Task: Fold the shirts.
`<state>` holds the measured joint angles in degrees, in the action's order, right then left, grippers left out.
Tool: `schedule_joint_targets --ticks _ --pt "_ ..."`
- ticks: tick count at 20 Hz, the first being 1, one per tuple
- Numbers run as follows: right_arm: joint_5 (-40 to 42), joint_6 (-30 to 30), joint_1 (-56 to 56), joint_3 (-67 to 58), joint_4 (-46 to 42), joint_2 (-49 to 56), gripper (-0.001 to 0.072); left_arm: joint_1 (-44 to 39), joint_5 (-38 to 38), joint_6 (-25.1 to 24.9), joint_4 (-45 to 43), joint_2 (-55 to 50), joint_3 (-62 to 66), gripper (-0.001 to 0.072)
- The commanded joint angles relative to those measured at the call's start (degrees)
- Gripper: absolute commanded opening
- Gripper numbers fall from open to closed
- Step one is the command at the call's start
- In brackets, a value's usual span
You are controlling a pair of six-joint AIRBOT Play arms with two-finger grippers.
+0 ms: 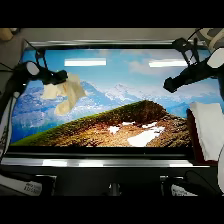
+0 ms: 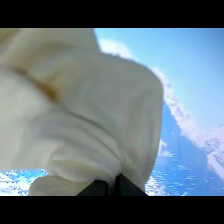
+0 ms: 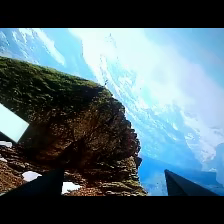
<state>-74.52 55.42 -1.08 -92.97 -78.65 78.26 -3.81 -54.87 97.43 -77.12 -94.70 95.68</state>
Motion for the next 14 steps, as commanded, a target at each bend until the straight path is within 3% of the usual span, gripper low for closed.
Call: schedule_joint_targets --ticks 1,3,7,10,13,14 --pt "9.2 0.1 0.0 -0.1 0.4 -6.8 0.0665 -4.4 1.8 -7.9 -0.1 13.0 1.8 0.003" --pt "13.9 0.5 0.0 -0.1 -0.3 -12.1 0.0665 -8.8 0.6 -7.7 -0.7 19.9 1.4 0.003" --pt "17.7 2.6 0.0 0.0 -7.2 -23.0 0.0664 -21.4 1.2 -1.7 -1.9 25.5 -4.1 0.003" --pt "16.5 6.2 0.0 0.0 -11.0 -28.9 0.0664 -31.6 6.6 5.9 -3.7 23.1 -14.1 0.003" --pt "11.2 6.3 0.0 0.0 -12.0 -31.6 0.0664 -40.7 15.8 16.0 -3.7 17.1 -22.8 0.0031" --pt "8.6 6.3 0.0 0.0 -12.5 -31.5 0.0664 -43.4 17.0 17.0 -3.3 14.3 -23.2 0.0033"
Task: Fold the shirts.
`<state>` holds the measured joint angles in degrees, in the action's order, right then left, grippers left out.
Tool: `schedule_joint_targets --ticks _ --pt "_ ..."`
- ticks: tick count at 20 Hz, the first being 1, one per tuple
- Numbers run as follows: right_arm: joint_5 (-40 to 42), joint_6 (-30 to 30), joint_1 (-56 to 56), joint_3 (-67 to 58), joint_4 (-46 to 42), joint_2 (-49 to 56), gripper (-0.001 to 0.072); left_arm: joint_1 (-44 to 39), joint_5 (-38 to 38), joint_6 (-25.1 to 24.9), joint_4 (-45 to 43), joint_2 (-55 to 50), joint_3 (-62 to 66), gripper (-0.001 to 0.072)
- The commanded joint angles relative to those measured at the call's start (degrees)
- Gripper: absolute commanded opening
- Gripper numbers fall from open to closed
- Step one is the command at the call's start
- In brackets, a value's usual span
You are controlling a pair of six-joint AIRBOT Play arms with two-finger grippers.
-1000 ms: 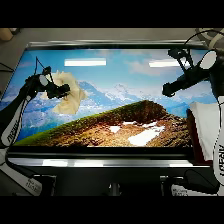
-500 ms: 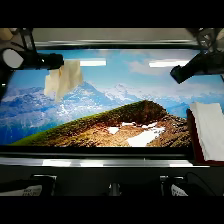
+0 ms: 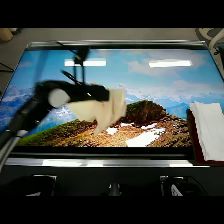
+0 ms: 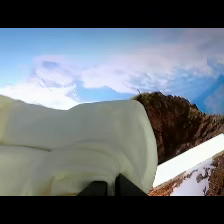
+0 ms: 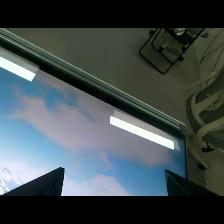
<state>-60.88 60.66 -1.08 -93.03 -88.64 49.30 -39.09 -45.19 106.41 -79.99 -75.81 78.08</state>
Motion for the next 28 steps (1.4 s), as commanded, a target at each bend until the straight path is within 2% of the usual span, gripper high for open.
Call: schedule_joint_targets --ticks 1,2,3,4,6,8,10,12,15,18,21,28 --pt "-7.5 1.0 0.0 0.0 -2.6 -2.0 0.0664 -9.7 7.0 7.1 0.7 -6.9 -5.0 0.0079" --pt "-9.9 1.0 0.0 0.0 -2.5 -1.0 0.0664 -10.3 5.1 4.1 2.1 -8.5 -3.7 0.0323" --pt "-12.8 1.0 0.0 0.0 -2.5 0.5 0.0665 -10.0 1.7 1.9 1.9 -9.2 -1.7 0.0683" --pt "-15.7 1.0 0.0 0.0 -2.3 2.6 0.0665 -8.2 -3.7 -1.1 0.2 -9.2 1.0 0.0717" --pt "-21.4 0.7 0.0 0.1 0.8 7.8 0.0666 -2.2 -16.5 -6.0 -7.9 -8.8 8.0 0.0717" --pt "-28.4 0.0 0.0 0.4 9.6 14.9 0.0699 6.2 -26.2 -9.1 -14.8 -8.8 13.3 0.0717" --pt "-32.1 -1.8 0.0 4.2 20.2 21.7 0.0698 16.2 -31.0 -9.9 -15.1 -9.0 13.5 0.0716" --pt "-32.2 -2.3 2.2 10.6 23.1 25.7 0.0695 25.4 -32.3 -9.7 -11.4 -9.7 9.4 0.0716" --pt "-27.5 -3.0 9.8 19.8 20.1 26.6 0.0696 35.3 -27.7 -8.3 0.7 -10.3 -1.7 0.0712" --pt "-21.6 -2.8 16.8 24.8 18.4 26.6 0.0707 37.6 -16.7 -8.5 12.2 -10.4 -11.1 0.071" --pt "-18.7 -2.4 19.1 27.1 18.4 26.8 0.0711 36.0 -9.1 -8.2 15.6 -11.5 -14.4 0.07" --pt "-16.5 -1.5 19.1 32.7 20.2 27.3 0.0711 34.5 -3.1 -10.4 23.9 -16.2 -14.3 0.0696"
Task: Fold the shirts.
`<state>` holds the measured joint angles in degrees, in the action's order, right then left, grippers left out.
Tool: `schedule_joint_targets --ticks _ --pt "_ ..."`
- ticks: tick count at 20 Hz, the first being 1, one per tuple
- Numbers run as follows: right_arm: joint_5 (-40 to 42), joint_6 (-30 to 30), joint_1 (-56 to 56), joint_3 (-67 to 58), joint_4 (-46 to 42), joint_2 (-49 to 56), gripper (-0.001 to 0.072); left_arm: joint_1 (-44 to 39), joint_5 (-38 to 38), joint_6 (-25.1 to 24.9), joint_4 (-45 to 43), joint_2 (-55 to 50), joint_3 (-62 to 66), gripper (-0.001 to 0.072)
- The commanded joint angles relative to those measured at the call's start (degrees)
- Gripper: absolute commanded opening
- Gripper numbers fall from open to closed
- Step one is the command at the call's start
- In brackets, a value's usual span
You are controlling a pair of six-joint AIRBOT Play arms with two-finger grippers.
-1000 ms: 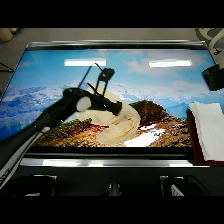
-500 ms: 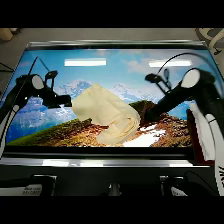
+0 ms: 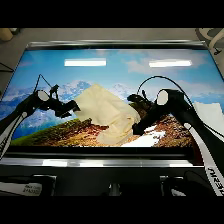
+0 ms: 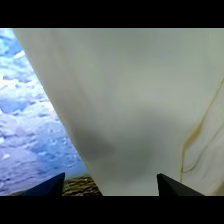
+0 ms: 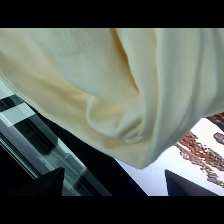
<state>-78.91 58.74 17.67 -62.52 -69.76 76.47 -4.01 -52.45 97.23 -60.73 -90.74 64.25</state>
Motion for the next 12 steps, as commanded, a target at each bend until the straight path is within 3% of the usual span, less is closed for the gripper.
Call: schedule_joint_targets --ticks 1,4,5,9,10,12 --pt "2.7 0.6 0.4 2.9 2.1 0.1 0.0711 -1.1 4.8 -1.2 5.1 -1.5 -0.5 0.0629" --pt "6.8 0.8 0.4 5.2 5.1 0.1 0.0711 -2.6 5.6 -1.2 5.3 -2.8 -0.5 0.0619" --pt "8.3 1.7 0.4 6.1 5.2 0.1 0.071 -2.9 5.6 -1.2 5.3 -3.3 -0.5 0.0569" --pt "15.1 4.0 0.4 8.4 6.8 0.1 0.0708 -3.2 6.2 -1.2 5.3 -3.5 -0.3 0.0108" --pt "16.9 4.1 0.4 8.6 8.3 0.1 0.0708 -3.2 6.2 -1.3 5.3 -3.5 -0.1 0.0046" --pt "19.3 4.1 0.4 8.6 10.7 0.2 0.0708 -3.2 6.0 -1.2 5.3 -3.5 0.6 0.0033"
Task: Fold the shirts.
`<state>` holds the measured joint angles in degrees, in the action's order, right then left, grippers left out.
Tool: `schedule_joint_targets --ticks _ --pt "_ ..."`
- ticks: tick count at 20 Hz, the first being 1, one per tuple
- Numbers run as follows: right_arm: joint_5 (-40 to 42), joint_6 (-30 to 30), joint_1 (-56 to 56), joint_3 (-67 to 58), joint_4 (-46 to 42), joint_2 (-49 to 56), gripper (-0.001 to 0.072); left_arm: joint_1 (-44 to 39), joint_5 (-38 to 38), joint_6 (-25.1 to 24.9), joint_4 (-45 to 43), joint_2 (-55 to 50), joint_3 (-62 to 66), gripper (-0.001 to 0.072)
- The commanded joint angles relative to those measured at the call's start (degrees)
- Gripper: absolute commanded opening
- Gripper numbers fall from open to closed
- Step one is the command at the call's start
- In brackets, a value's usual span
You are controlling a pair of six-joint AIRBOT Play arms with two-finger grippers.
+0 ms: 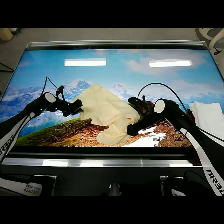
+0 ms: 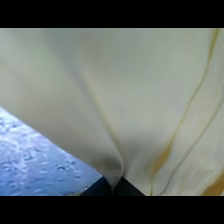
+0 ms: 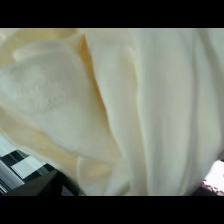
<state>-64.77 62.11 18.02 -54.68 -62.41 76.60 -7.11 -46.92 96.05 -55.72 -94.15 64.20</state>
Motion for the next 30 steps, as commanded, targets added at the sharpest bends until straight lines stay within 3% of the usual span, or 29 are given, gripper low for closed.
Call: schedule_joint_targets --ticks 1,2,3,4,5,8,11,14,16,18,21,24,27,30 --pt "5.6 1.4 0.1 0.7 3.4 0.4 0.0705 -0.1 0.4 -0.1 0.3 0.0 1.0 0.0033" --pt "5.5 1.6 0.1 0.7 3.4 1.2 0.0692 -0.1 0.4 -0.1 0.3 0.2 1.2 0.0033" --pt "4.9 1.6 0.1 0.7 3.4 2.2 0.0596 -0.1 0.5 -0.1 0.3 0.5 1.2 0.0032" --pt "4.5 1.5 0.0 0.7 3.2 2.8 0.0187 -0.1 0.5 -0.3 0.3 1.0 1.2 0.0032" --pt "4.5 0.9 0.0 0.7 3.2 2.8 0.002 -0.1 1.2 -1.8 0.3 2.1 1.2 0.003" --pt "-1.4 -7.3 -0.1 -4.9 -3.9 -1.5 0.0018 -0.1 8.6 -7.5 0.3 10.9 2.1 0.0029" --pt "-3.5 -7.3 -0.1 -19.9 -25.0 -10.1 0.0019 -0.1 14.1 -15.7 0.3 23.8 9.2 0.0029" --pt "-1.4 -7.3 -0.1 -38.6 -36.7 -18.1 0.0019 0.3 19.6 -16.8 -2.1 36.5 19.3 0.0028" --pt "-0.8 -6.4 -0.1 -46.7 -37.0 -21.9 0.002 1.2 21.8 -15.3 -6.3 43.9 24.2 0.0028" --pt "-1.2 -3.7 -0.1 -49.9 -34.4 -25.3 0.002 1.4 21.5 -10.3 -6.4 49.7 25.0 0.0028" --pt "-4.5 -3.7 -0.1 -49.9 -30.4 -27.5 0.002 0.1 15.4 -10.1 -6.5 54.3 25.0 0.0028" --pt "-17.0 -3.7 -0.1 -49.8 -30.0 -26.0 0.0021 0.1 5.8 -9.7 -12.2 55.0 25.0 0.0029" --pt "-32.8 -4.1 -0.1 -47.8 -28.0 -20.9 0.0021 0.1 -6.1 -3.8 -21.3 53.7 21.8 0.0029" --pt "-34.8 -7.0 -0.1 -32.8 -15.4 -16.2 0.0021 0.0 -11.3 -3.4 -21.9 53.2 9.9 0.0029"
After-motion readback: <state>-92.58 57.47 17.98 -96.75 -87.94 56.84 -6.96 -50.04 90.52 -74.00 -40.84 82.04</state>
